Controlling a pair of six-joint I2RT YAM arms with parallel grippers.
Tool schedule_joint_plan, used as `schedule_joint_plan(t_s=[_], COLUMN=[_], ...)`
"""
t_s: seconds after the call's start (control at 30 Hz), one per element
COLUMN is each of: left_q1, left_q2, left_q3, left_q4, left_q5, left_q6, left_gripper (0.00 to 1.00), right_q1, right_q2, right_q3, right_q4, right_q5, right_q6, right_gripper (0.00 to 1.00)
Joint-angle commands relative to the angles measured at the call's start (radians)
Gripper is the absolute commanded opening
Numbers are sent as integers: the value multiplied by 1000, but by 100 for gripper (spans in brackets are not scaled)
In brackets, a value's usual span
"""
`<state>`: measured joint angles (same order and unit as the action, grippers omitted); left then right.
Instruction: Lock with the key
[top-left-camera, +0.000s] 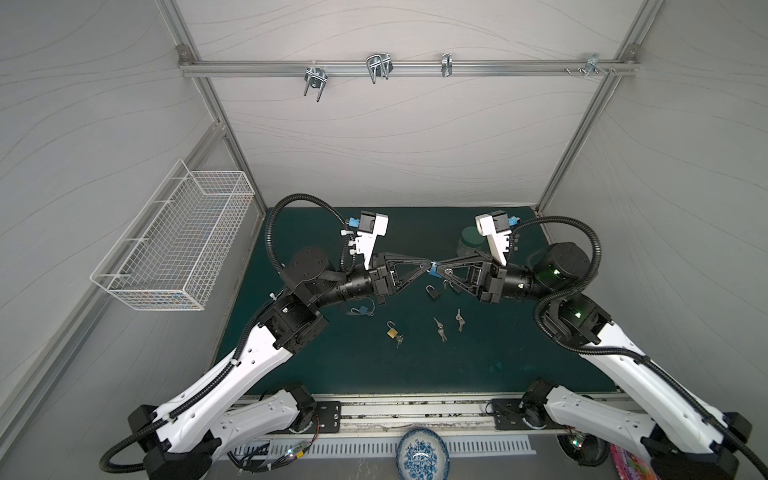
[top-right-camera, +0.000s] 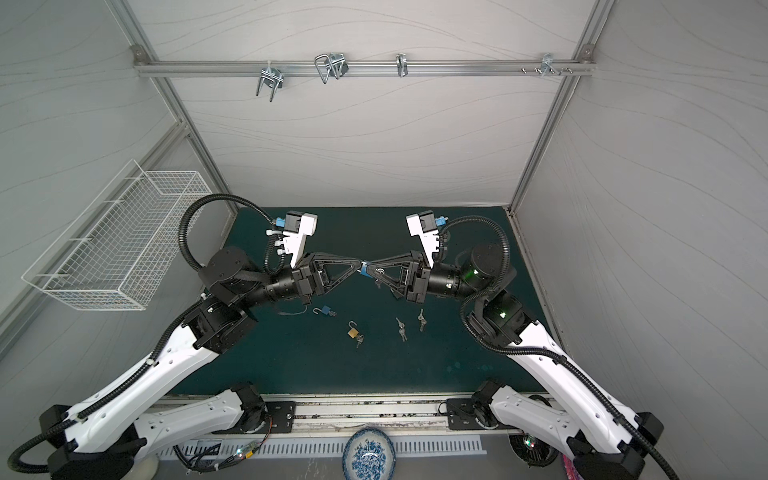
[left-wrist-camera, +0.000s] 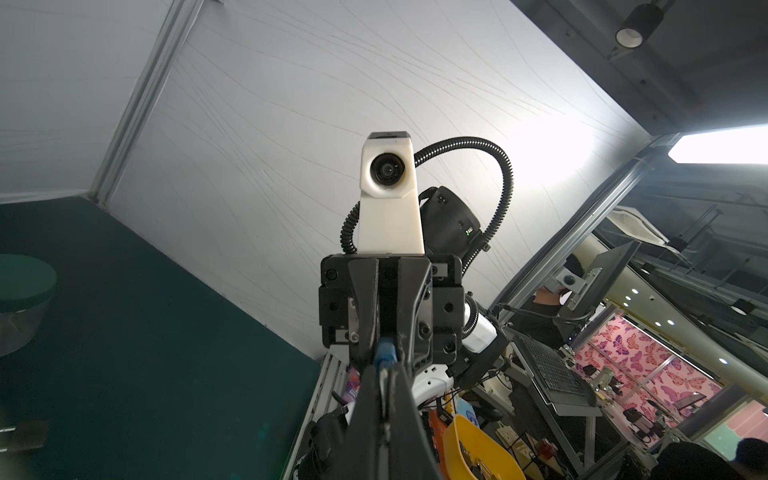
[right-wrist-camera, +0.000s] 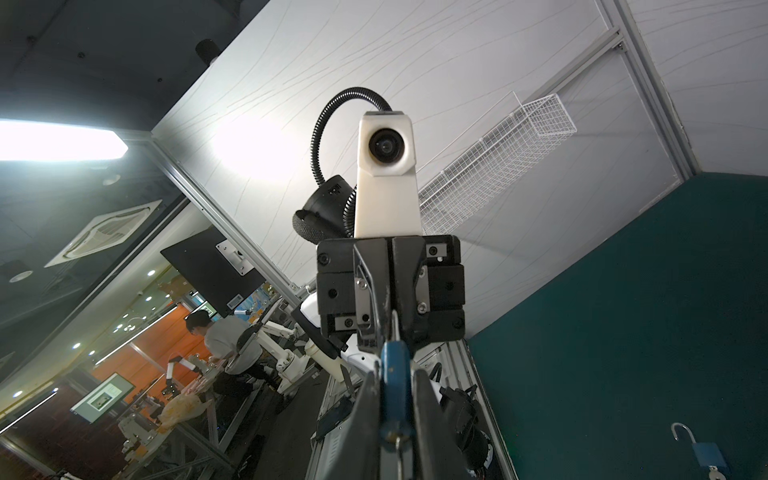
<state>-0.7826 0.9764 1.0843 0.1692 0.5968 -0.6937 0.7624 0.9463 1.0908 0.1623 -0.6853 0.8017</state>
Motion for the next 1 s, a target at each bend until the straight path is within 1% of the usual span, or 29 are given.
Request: schedule_joint_plan(t_s=[0.0,0.13,0.2,0.23,0.3,0.37,0.47,0.5,0.57,0.6,0.67,0.7,0.77,0.83,0.9,0.97], left_q1=[-86,-137,-136,-125,-75,8,76,85,96,98,104,105,107,106,107,107], left_q2=[56,80,66,48,9,-36,-77,-83,-92,-94,-100,-104,-112,-116,-109,-95], left_q3=[-36,-45,-68,-74,-87,-91,-62,-47,-18,-4,15,18,19,12,5,7], left_q4=[-91,-140,-129,-132,-106,-70,-77,-91,-129,-146,-169,-177,-192,-194,-174,-151], left_q5=[88,59,46,21,16,26,39,44,49,48,45,43,37,42,81,130], left_q6=[41,76,61,56,24,-25,-38,-34,-16,-7,4,8,19,24,21,16], left_gripper=[0,0,0,0,0,0,0,6,30,39,53,55,58,58,51,46], right_q1=[13,16,17,16,15,13,8,4,-1,-4,-12,-17,-30,-50,-71,-80], right_q2=[51,59,50,43,20,-9,-36,-44,-53,-56,-63,-70,-74,-74,-73,-73], right_q3=[52,73,71,67,56,41,22,19,20,25,36,40,56,68,77,85], right_q4=[81,85,61,43,-10,-72,-131,-145,-187,-212,-268,-290,-343,-371,-375,-378], right_q5=[56,56,61,61,74,94,92,89,79,73,63,59,41,2,-45,-68], right_q6=[3,5,-13,-25,-67,-112,-138,-142,-158,-168,-195,-208,-233,-236,-222,-210], right_gripper=[0,0,0,0,0,0,0,0,0,0,0,0,0,0,0,0])
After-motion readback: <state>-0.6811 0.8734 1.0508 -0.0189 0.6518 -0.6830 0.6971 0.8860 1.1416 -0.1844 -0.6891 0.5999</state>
